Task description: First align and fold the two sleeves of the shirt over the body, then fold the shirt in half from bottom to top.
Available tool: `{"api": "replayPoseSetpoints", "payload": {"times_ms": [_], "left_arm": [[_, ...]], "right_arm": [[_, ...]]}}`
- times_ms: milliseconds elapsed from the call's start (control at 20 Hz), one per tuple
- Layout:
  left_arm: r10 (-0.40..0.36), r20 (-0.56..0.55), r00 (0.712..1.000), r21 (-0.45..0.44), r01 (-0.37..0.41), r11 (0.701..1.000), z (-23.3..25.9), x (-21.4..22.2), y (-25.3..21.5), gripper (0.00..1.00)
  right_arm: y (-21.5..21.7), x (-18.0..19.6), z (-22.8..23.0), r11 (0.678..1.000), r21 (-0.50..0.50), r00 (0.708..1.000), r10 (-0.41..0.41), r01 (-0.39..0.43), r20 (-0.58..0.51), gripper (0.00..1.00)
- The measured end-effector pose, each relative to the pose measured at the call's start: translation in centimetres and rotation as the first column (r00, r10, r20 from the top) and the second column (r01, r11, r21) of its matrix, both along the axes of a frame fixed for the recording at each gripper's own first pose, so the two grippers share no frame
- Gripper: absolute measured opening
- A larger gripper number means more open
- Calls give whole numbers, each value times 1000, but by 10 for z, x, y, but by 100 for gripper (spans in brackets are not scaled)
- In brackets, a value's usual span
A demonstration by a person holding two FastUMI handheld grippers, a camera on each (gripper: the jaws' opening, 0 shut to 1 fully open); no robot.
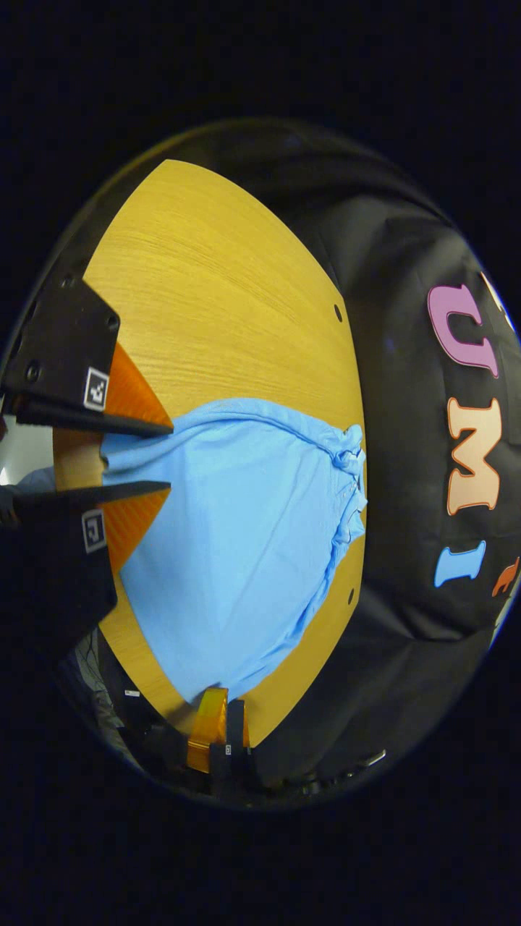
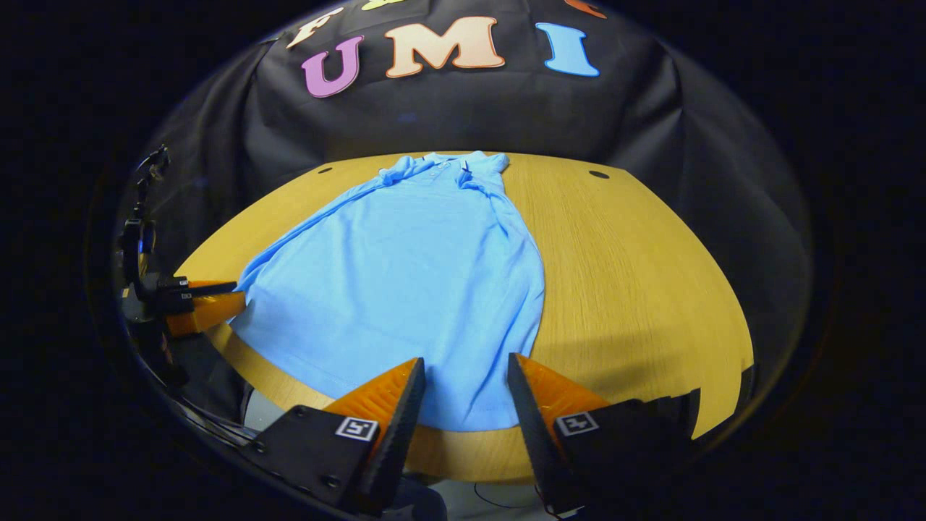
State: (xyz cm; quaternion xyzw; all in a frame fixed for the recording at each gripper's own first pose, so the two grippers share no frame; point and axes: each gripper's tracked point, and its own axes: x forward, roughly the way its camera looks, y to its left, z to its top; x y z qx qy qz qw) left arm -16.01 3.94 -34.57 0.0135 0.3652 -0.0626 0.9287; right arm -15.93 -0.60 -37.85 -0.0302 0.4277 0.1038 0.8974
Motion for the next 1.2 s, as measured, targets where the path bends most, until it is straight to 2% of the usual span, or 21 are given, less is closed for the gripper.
{"api": "replayPoseSetpoints", "payload": {"times_ms": [100, 150, 200, 250, 450, 700, 950, 1000, 1200], "left_arm": [[32, 16, 999, -40, -31, 999, 2, 0, -7, 12], [61, 12, 998, -56, -60, 997, -1, 2, -8, 6], [74, 4, 997, -62, -74, 995, -1, 2, -7, 0], [80, -11, 997, -67, -81, 994, -2, 1, -9, 0], [128, -83, 988, -93, -136, 986, 0, 7, -9, 0], [137, -121, 983, -124, -152, 980, 8, 18, -10, 0], [106, -93, 990, -173, -121, 978, 31, 43, -13, 0], [97, -87, 992, -170, -110, 979, 36, 50, -11, 0], [106, -55, 993, -186, -115, 976, 52, 88, -3, 0]], "right_arm": [[11, -3, 0, 1000, 20, 1000, 13, -13, 7, 46], [13, -1, 1, 1000, 25, 1000, 4, -5, 22, 34], [12, -2, 1, 1000, 22, 1000, -11, 11, 28, 12], [14, 0, -2, 999, 27, 999, -20, 19, 26, 6], [14, 1, 2, 994, 85, 997, -74, 74, -4, 3], [24, 13, 23, 989, 134, 997, -72, 70, 9, 2], [30, 54, 58, 976, 197, 992, -107, 93, 63, 2], [30, 63, 63, 974, 204, 991, -115, 99, 71, 0], [33, 104, 80, 966, 229, 983, -147, 120, 105, 2]]}}
